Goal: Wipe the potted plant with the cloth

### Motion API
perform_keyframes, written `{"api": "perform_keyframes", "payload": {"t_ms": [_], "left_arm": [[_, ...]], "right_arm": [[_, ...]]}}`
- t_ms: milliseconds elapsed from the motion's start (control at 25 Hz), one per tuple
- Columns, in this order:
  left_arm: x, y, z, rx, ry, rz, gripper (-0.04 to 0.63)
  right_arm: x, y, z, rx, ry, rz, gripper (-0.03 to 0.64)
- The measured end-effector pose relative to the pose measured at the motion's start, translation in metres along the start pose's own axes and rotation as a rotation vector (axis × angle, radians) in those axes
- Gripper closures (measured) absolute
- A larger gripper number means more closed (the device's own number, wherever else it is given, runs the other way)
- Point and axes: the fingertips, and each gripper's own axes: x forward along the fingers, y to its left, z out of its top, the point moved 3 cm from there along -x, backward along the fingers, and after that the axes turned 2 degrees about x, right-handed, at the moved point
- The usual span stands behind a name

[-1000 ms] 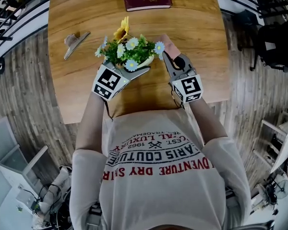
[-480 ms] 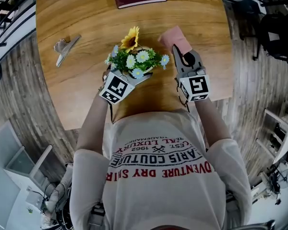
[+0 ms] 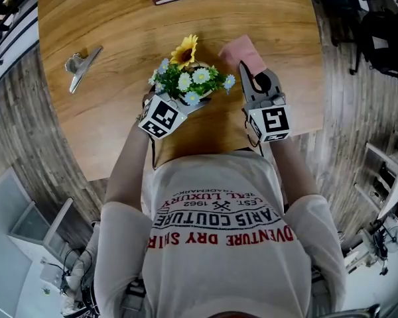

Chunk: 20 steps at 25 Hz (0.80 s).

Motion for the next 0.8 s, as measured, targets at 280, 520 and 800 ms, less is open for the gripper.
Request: {"api": "perform_keyframes", "payload": {"t_ms": [280, 520, 800], "left_arm": [[0.0, -0.002, -0.002, 0.024, -0.009, 0.011, 0.055], [-0.001, 0.0, -0.004, -0.028, -0.053, 0.018, 0.055], [-0.015, 0.003, -0.005, -0.055, -0.102, 0.046, 0.055]], "right_arm": [[-0.003, -0.001, -0.006, 0.025, 0.017, -0.011, 0.58], [-0.003, 0.006, -0.014, 0.029, 0.036, 0.005, 0.58], [-0.004, 0.014, -0.007, -0.001, 0.019, 0.002, 0.58]]}}
